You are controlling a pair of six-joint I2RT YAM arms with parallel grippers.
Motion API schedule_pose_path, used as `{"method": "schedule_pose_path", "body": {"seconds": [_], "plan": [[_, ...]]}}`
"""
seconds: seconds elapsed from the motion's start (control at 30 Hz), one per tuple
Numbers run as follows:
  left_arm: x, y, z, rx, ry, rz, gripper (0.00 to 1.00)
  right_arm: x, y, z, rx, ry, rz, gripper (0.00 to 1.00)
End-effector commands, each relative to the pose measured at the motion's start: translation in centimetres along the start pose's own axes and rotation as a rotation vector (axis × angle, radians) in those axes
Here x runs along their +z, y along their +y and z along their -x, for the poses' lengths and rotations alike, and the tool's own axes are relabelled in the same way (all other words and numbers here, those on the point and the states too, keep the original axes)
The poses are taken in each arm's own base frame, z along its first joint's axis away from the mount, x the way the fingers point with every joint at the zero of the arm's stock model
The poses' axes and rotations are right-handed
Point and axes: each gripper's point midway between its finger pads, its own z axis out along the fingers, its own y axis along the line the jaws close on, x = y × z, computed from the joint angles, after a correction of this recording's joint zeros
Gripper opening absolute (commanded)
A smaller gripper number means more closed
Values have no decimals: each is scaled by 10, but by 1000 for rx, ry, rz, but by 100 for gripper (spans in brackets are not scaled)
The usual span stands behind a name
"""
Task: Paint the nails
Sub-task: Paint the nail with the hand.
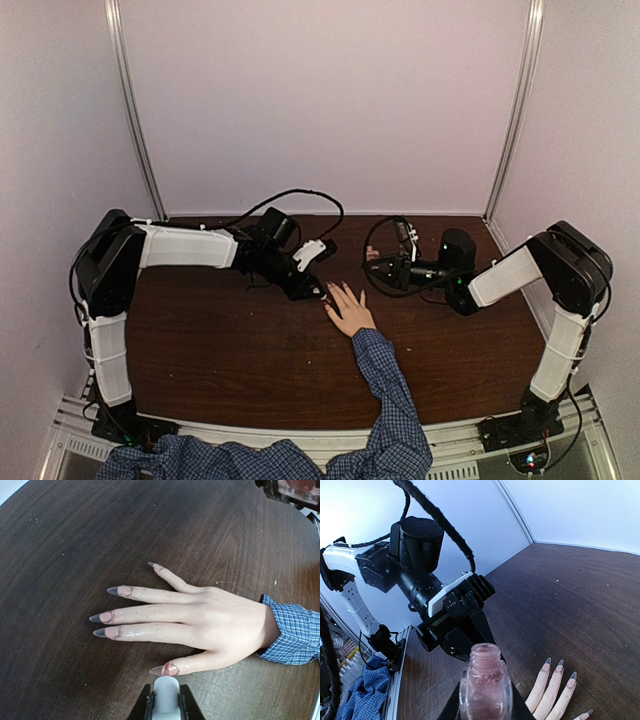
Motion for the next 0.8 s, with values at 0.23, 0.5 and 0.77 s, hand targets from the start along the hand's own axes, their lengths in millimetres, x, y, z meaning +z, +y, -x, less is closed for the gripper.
{"method": "schedule_pose_path", "body": {"seconds": [0.23, 0.5, 0.77], "plan": [[5, 10, -5, -9, 7, 23, 0, -1, 0, 4, -16, -18, 13, 0], [4, 11, -9, -8, 11, 34, 0, -2, 1, 4, -18, -19, 13, 0], [5, 14, -12, -11, 17, 41, 0, -2, 1, 4, -17, -20, 12, 0]]}}
